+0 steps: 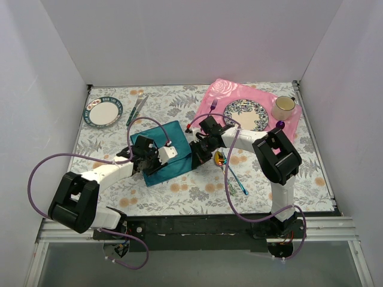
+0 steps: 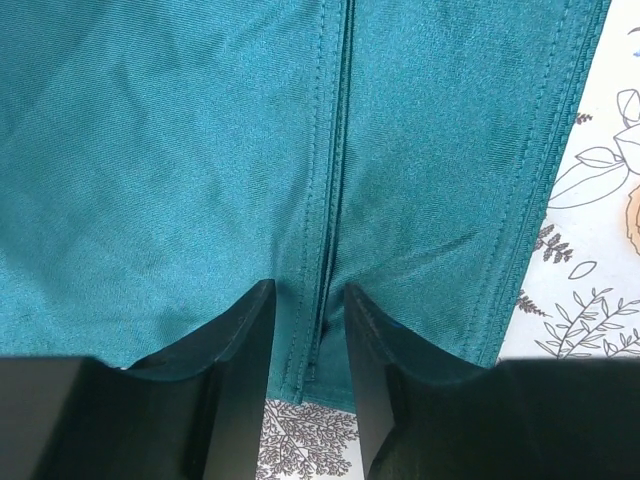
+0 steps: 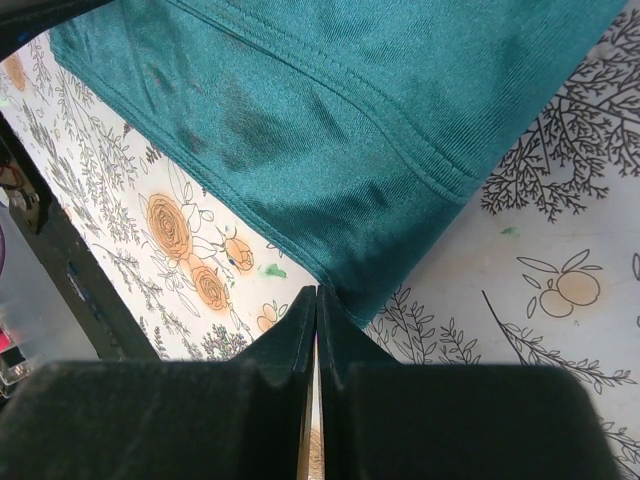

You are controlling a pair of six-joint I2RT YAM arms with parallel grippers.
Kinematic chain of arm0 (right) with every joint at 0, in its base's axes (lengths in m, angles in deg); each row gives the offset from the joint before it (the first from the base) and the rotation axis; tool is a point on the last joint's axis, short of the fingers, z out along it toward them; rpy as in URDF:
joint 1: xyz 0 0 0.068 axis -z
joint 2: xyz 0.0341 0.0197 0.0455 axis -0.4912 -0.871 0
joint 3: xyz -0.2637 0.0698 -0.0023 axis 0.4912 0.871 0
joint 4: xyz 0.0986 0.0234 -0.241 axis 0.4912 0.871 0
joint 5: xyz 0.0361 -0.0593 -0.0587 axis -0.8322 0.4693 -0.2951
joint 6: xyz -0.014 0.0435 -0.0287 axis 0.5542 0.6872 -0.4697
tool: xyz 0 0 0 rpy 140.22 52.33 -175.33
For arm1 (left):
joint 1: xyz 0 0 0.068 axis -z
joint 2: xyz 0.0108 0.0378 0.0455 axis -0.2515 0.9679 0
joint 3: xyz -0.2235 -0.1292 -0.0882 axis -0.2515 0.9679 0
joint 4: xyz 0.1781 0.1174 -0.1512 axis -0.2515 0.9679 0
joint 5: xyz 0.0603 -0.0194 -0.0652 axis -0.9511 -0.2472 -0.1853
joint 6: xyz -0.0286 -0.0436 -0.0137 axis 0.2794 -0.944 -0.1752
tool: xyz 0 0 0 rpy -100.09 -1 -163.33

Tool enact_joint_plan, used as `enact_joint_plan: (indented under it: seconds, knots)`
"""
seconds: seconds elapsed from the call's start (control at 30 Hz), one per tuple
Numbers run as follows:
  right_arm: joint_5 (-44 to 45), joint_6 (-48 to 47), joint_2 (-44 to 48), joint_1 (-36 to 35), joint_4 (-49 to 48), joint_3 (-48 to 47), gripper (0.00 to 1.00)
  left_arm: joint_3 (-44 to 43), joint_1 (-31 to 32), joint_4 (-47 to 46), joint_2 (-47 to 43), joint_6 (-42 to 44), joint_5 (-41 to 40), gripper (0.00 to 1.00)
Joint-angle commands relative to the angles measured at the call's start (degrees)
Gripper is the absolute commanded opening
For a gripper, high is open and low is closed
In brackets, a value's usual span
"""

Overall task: Fold the napkin into a case and place the utensils inside
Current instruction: Fold the rectangle-folded napkin at the center of the board.

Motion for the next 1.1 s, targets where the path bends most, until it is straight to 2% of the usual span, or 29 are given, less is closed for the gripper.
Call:
enact_joint_plan:
  seconds: [0.0,0.1,0.57,0.77,1.07]
  knots:
    - [-0.1,0.3,0.1,0.1,0.1,0.2,0.05,1.0,0.4,-1.4,0.0,1.4,-1.4,0.29]
    - [-0.3,0.2,0.3,0.0,0.3,0.0,0.05,1.0,0.4,-1.5,-0.4,1.8,-1.4,0.24]
    - [-0.3,0.3,0.5,0.2,0.5,-0.2,0.05,-0.8,0.4,-2.0,0.7,1.2,-2.6,0.26]
    - [-0.5,0.3,0.5,0.3,0.5,0.1,0.05,-0.9,0.3,-2.4,0.1,1.4,-2.7,0.18]
    - [-0.3,0.3,0.3,0.3,0.8,-0.2,0.05,-2.3,0.3,-0.2,-1.9,2.4,-2.2,0.15]
